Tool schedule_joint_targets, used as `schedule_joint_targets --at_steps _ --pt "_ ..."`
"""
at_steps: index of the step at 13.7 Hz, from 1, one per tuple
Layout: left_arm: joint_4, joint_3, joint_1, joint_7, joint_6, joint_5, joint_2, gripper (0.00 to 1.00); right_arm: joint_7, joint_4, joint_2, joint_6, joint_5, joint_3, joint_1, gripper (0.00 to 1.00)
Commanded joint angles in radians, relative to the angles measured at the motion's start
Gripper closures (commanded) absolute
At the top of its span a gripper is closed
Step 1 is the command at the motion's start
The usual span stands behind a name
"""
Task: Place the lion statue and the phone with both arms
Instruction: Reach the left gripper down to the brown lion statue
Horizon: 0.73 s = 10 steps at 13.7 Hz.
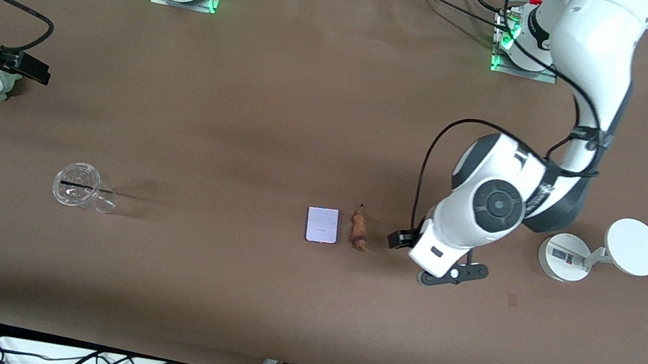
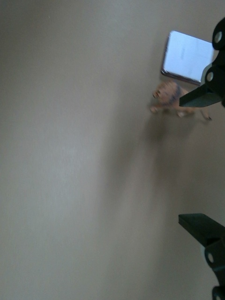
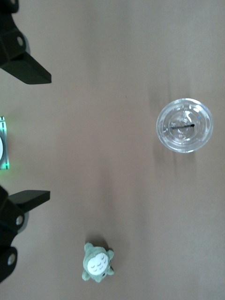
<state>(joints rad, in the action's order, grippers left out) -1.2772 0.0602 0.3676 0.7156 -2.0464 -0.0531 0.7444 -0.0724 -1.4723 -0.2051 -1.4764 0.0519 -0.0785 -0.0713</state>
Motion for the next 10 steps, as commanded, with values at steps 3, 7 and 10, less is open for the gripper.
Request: schedule_joint_targets --at_steps 3,7,10 --pt "0.071 -0.065 0.125 0.137 -0.168 -0.002 0.153 0.00 0.000 0.024 -0.011 -0.007 0.011 0.005 -0.002 0.00" --pt "0.113 -0.069 0.163 0.179 -0.176 -0.001 0.202 0.00 0.000 0.023 -0.022 -0.013 0.011 0.006 -0.002 0.00" --pt "0.130 -0.069 0.174 0.180 -0.199 -0.001 0.234 0.00 -0.018 0.021 -0.069 -0.059 -0.012 0.008 -0.050 0.00"
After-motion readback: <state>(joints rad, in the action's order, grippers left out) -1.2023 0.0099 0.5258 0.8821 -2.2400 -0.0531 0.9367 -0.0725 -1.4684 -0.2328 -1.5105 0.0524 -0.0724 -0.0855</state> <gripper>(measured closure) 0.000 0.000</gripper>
